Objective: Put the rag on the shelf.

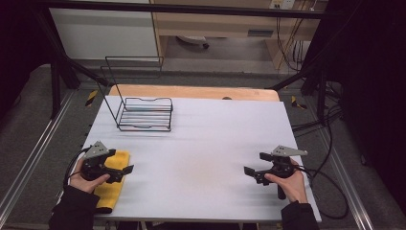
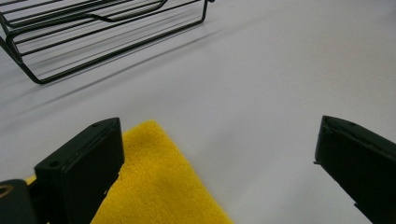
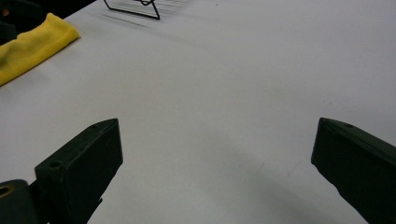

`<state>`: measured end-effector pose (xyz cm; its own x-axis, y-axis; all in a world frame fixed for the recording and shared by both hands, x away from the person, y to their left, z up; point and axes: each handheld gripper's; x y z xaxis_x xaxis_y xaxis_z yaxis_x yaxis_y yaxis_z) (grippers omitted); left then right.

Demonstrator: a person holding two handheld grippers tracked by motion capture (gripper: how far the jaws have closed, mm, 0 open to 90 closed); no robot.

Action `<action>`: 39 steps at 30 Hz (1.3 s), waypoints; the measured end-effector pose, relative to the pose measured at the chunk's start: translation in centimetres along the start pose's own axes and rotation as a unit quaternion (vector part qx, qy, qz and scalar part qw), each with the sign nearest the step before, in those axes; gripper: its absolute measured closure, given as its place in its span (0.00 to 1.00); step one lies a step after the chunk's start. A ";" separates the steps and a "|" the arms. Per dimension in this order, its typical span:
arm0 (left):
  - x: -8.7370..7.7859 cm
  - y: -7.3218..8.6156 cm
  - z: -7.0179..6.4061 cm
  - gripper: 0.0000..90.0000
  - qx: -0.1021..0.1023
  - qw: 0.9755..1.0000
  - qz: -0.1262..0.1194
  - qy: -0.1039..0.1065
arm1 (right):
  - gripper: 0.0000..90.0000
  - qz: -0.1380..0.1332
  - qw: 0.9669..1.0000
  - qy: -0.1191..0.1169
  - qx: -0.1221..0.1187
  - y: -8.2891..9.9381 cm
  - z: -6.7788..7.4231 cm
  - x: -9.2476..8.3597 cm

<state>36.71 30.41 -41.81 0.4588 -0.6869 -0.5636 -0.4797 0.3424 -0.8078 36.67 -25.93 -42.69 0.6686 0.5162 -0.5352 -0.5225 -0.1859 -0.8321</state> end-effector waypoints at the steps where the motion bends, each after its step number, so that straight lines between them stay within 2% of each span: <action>1: 0.0 0.0 0.0 0.01 0.000 1.000 0.000 0.000 | 0.03 0.000 1.000 0.000 0.002 0.0 0.0 0.0; 12: 0.1 -0.4 -0.3 0.01 -0.004 1.000 0.004 -0.005 | 0.03 0.002 1.000 0.004 0.000 0.1 0.1 0.0; 24: 1.1 -3.6 -0.3 0.07 -0.006 0.999 0.018 -0.036 | 0.03 0.006 1.000 0.008 -0.007 0.1 0.2 0.2; 25: 1.5 -4.1 -0.1 0.07 -0.009 0.998 0.022 -0.051 | 0.03 0.007 1.000 0.008 -0.007 0.1 0.2 0.2; 28: 2.0 -4.2 0.3 0.13 -0.014 0.998 0.022 -0.062 | 0.03 0.006 1.000 0.008 -0.007 0.0 0.2 0.1; 30: 2.4 -3.8 0.5 0.17 -0.019 0.997 0.026 -0.069 | 0.03 0.004 1.000 0.008 -0.005 0.0 0.2 0.1; 33: 3.0 -3.0 0.7 0.26 -0.018 0.995 0.049 -0.083 | 0.03 0.003 1.000 0.009 -0.005 0.0 0.2 0.1; 35: 3.1 -2.7 0.8 0.31 -0.019 0.994 0.055 -0.087 | 0.03 0.005 1.000 0.008 -0.006 0.0 0.2 0.1; 36: 3.3 -2.3 1.1 0.34 -0.021 0.993 0.068 -0.096 | 0.03 0.005 1.000 0.008 -0.007 0.0 0.2 0.2; 39: 3.7 -1.8 1.6 0.44 -0.025 0.990 0.088 -0.108 | 0.03 0.007 1.000 0.009 -0.008 0.0 0.2 0.2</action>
<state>40.46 28.26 -42.68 0.5123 -0.4640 -0.7227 -0.5999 0.4088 -0.6878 36.70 -25.64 -42.83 0.6701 0.4987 -0.5497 -0.5239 -0.2069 -0.8263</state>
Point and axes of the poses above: each handheld gripper's, and its own axes: x roughly forward along the jaws, y roughly out of its underside, z roughly to its left, and after that the axes turned 11 degrees about y, right-handed
